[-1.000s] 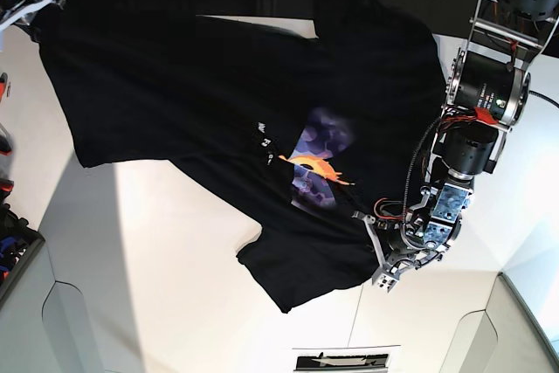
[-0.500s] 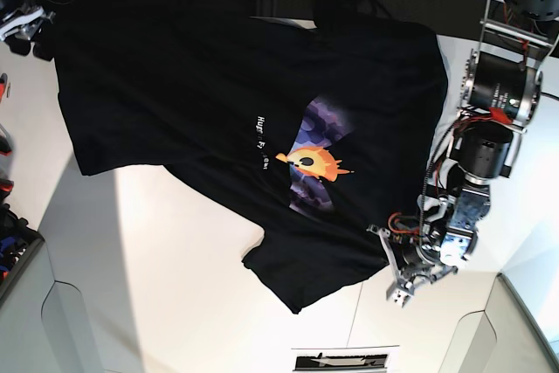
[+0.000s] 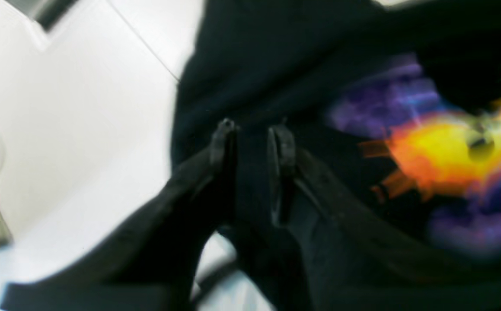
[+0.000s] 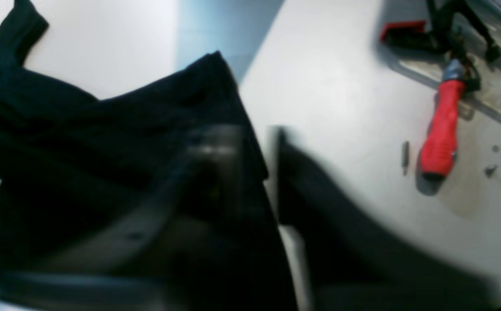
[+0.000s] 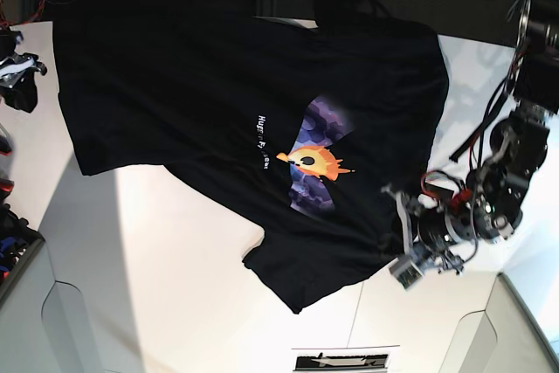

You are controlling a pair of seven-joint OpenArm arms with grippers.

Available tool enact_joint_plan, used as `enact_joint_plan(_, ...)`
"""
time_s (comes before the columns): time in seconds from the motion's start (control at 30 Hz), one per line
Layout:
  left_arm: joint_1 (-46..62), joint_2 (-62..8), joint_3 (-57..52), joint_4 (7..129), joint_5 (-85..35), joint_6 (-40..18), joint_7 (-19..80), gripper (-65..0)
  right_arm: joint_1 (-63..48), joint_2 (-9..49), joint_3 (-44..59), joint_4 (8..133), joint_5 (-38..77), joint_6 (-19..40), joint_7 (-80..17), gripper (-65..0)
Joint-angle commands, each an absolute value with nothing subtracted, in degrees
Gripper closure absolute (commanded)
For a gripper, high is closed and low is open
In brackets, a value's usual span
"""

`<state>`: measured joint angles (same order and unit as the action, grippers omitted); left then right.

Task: Layout the t-shirt on the table in an organized manner, then fold the t-shirt properly
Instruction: 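Release the fabric with the left gripper and lay the shirt flat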

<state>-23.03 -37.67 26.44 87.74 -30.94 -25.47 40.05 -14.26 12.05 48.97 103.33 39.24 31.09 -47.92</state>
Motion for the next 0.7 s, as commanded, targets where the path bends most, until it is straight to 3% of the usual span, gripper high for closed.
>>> enact_joint_plan(0.0,-22.24,-39.11,25.8,89.78,-31.0,-25.32,39.29,-8.3,-13.52,12.88,48.73,103.48,40.21,31.33,-46.44,0.0)
enact_joint_plan(0.07,-17.82,-40.03,25.8,91.88,-30.59,-25.34,39.29,-4.2,-12.58,12.91,47.4,102.02,40.05,31.31,-45.65,0.0)
enact_joint_plan(0.4,-3.9,-40.01,25.8,92.16,-24.36,-25.39,38.74,-3.9,-4.67,13.67,31.86,92.88,30.11,31.33,-40.51,0.0)
enact_joint_plan(0.67,-5.52,-40.01,25.8,78.5,-19.64,-28.18,32.38,-3.9,0.14,15.94,27.64,86.21,24.4,31.22,-40.53,0.0)
